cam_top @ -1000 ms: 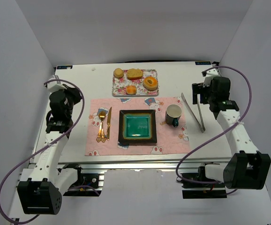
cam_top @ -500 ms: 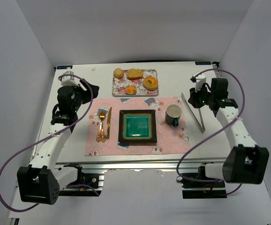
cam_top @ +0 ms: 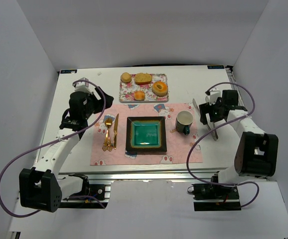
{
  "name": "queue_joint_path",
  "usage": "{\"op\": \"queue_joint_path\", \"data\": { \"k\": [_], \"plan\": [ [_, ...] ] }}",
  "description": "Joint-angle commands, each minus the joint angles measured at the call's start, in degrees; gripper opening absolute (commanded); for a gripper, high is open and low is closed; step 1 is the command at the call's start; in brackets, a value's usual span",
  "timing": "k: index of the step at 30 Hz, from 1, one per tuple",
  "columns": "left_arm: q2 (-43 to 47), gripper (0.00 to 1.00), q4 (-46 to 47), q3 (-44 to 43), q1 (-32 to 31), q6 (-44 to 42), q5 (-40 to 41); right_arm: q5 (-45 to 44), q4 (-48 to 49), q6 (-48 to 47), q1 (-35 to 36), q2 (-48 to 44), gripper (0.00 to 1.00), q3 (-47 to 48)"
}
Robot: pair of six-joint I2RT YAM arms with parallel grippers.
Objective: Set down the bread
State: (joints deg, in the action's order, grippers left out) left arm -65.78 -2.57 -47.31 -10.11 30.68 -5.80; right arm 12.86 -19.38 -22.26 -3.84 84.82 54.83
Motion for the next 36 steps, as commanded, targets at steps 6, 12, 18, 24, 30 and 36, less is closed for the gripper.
{"op": "queue_joint_path", "data": {
  "k": [6,12,18,24,30,36],
  "plan": [
    [1.8,0.92,0.0,2.0,-0.4,0.2,2.6,-4.7,10.6,1.2,0.1,6.4,0.88,-2.4],
    [2.1,0.92,-0.2,2.7,-0.4,0.3,3.9,-6.0,13.4,0.1,0.1,10.9,0.86,-2.6],
    [2.8,0.92,0.1,3.3,-0.4,0.7,4.9,-6.1,13.0,-0.2,-0.5,14.8,0.84,-2.4],
    [3.2,0.92,0.3,3.7,-0.4,0.5,5.0,-5.0,11.3,-0.9,-1.6,15.3,0.77,-3.0],
    [2.8,0.93,1.3,4.2,-0.4,0.8,6.9,-6.6,11.5,-2.9,-1.8,14.4,0.59,-5.3],
    [1.8,0.93,1.8,3.7,-0.4,0.7,6.9,-3.0,9.8,-4.9,-2.1,11.9,0.22,-1.6]
  ]
}}
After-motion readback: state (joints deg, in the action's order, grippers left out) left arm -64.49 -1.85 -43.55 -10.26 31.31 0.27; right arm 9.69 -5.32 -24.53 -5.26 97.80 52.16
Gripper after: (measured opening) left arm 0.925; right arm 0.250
